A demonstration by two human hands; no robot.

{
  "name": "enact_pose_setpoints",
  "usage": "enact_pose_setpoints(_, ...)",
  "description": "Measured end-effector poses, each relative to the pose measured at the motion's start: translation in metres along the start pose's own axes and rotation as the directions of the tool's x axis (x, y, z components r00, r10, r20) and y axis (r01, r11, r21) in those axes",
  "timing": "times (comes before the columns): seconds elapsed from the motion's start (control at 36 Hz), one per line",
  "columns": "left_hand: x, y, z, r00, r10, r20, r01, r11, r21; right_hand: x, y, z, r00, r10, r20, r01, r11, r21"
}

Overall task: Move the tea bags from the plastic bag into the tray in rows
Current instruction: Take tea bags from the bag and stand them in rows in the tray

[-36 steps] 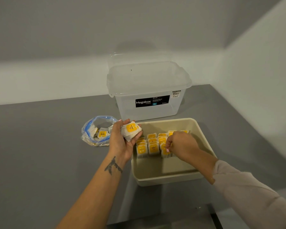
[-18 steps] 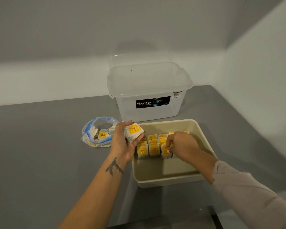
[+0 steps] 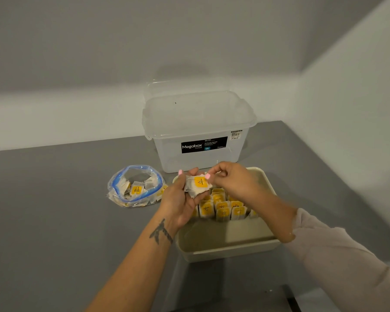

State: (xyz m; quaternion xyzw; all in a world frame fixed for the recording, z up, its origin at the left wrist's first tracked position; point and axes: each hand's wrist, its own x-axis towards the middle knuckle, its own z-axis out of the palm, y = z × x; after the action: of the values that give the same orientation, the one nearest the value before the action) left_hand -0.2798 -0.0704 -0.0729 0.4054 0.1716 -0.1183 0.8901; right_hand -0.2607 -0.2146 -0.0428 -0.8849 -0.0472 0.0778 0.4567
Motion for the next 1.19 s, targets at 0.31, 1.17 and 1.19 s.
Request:
enact_pose_setpoints(0.31,-0.01,0.002,0.006,0.996,0.021,0.088,-0.034,0.988,0.148,-0.004,0.006,0.001,0.986,0.143,0.08,-0.162,0.924,0.347)
enact_pose_setpoints(1.17,-0.011,0.001,0.008,0.998,0.042,0.047,-0.051,0.972,0.228,-0.007,0.021,0.004,0.964,0.234,0.124,-0.263,0.788,0.556)
enact_pose_setpoints(1.19,-0.011,0.001,0.008,0.997,0.051,0.051,-0.063,0.961,0.268,-0.007,0.022,0.005,0.964,0.236,0.124,-0.264,0.779,0.568)
